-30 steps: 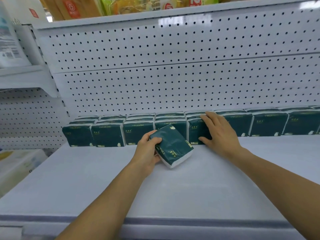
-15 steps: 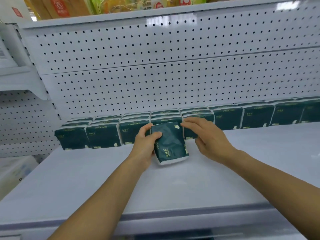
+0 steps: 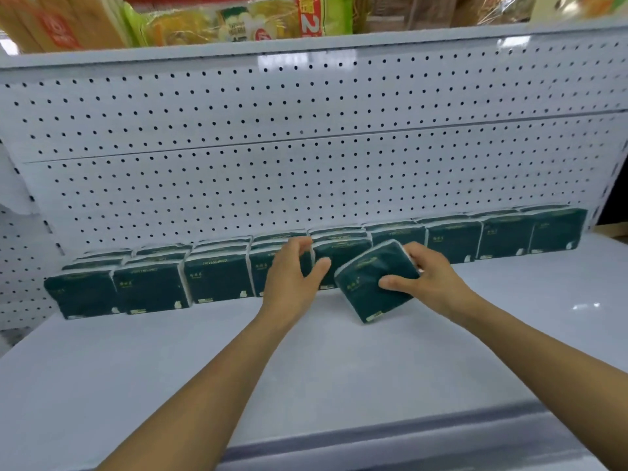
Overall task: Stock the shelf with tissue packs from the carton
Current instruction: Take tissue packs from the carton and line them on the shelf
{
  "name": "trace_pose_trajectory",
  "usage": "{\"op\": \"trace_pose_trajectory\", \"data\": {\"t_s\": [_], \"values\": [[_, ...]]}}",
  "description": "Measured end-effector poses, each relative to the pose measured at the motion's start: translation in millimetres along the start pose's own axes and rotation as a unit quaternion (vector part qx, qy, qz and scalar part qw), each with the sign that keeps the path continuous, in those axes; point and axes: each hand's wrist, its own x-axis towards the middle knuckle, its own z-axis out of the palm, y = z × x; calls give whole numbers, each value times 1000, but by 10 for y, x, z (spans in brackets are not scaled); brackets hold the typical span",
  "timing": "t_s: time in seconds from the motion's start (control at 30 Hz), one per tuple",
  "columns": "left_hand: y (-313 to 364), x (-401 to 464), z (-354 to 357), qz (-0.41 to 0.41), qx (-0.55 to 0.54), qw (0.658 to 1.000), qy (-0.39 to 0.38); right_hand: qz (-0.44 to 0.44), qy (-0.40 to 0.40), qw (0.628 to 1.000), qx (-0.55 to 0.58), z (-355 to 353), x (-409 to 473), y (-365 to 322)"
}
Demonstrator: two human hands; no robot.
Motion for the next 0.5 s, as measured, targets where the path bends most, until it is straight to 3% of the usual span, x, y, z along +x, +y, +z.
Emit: {"op": "trace_pose_trajectory", "data": {"t_s": [0.1,0.23,0.33,0.5], "values": [[-54,135,210,102,200,974,7,32,66,997,5,-277,41,245],[-90,352,446,159,444,880,-53,44,118,991,-32,-489,145,504],[-101,436,526,162,512,840,-72,30,124,985,-118,-551,261,592],[-130,504,592,145,531,832,-72,44,134,971,-192,-529,407,627]]}}
